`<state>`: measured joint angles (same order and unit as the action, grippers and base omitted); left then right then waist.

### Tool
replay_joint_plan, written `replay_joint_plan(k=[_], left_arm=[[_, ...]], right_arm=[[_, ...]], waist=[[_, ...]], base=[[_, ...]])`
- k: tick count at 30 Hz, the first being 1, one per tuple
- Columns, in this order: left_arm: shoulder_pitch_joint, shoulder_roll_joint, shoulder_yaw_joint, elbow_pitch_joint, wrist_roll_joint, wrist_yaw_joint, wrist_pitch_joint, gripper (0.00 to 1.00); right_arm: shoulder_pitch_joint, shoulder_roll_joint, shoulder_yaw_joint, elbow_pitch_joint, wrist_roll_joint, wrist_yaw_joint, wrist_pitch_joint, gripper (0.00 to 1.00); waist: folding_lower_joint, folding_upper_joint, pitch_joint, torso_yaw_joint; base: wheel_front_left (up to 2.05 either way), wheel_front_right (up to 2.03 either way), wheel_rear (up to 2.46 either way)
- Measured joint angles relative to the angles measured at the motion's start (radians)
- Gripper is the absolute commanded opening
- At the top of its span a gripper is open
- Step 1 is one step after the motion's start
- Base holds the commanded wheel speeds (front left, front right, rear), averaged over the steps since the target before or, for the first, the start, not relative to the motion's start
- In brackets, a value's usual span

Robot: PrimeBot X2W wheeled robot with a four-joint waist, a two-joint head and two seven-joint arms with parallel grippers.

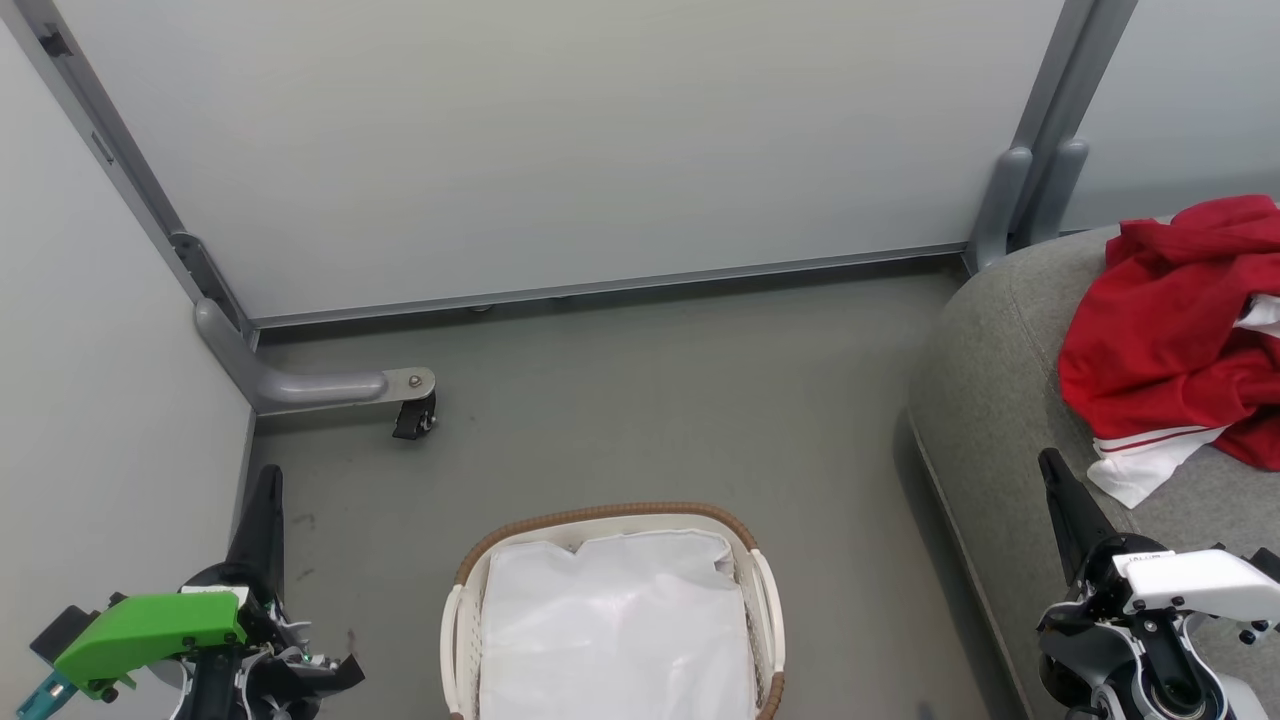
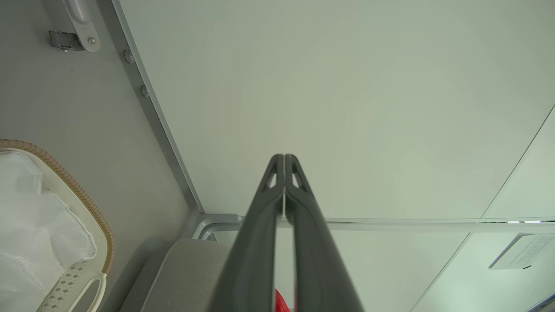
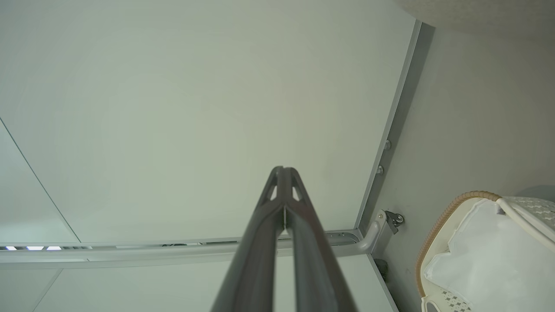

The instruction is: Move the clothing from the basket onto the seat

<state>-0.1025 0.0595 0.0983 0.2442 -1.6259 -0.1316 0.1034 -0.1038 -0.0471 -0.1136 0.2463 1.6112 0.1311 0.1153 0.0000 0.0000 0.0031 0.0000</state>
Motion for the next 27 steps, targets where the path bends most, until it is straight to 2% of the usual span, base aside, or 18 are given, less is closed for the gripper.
replay_joint_plan(k=[27], left_arm=[[0.000,-0.003,0.005,0.000,0.002,0.000,0.002,0.00]], right_arm=[[0.000,0.000,0.000,0.000,0.000,0.000,0.000,0.00]], waist=[[0.0000,0.0000,0.000,0.000]], base=[[0.00,0.00,0.00]])
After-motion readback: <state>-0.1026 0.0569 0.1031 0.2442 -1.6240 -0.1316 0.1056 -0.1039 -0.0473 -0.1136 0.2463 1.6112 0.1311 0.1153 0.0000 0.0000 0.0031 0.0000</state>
